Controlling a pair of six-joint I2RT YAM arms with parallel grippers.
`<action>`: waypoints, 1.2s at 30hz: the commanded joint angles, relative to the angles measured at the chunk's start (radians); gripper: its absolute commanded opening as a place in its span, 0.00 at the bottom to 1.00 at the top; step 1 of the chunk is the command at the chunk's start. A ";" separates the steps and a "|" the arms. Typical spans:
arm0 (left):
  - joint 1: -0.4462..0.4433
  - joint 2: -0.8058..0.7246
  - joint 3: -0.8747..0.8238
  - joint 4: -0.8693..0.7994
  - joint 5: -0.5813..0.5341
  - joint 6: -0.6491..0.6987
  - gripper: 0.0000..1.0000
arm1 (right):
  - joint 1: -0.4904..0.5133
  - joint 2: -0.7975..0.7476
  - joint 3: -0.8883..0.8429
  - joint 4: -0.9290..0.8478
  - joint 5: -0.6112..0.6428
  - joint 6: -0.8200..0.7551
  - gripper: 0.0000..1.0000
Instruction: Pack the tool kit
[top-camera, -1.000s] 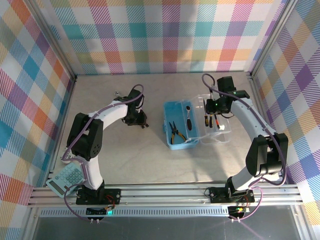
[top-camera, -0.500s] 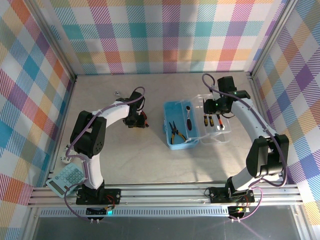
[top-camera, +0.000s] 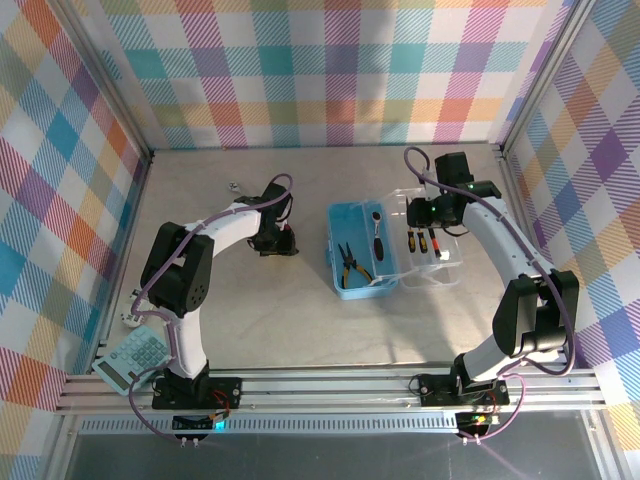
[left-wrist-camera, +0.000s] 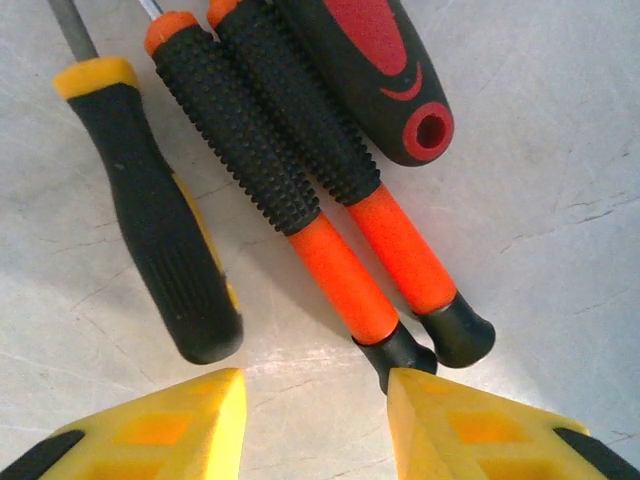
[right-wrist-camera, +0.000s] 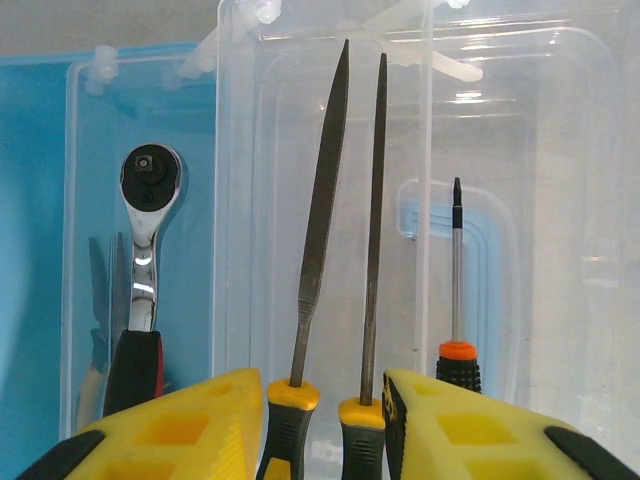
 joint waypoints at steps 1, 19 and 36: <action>-0.008 -0.008 0.028 0.022 0.023 -0.015 0.42 | 0.006 -0.030 -0.008 -0.005 -0.025 -0.015 0.37; -0.009 0.055 0.066 0.007 -0.023 -0.010 0.43 | 0.008 -0.033 -0.013 -0.004 -0.037 -0.019 0.37; 0.000 0.035 0.002 -0.054 -0.111 0.027 0.37 | 0.006 -0.024 -0.014 0.004 -0.047 -0.019 0.38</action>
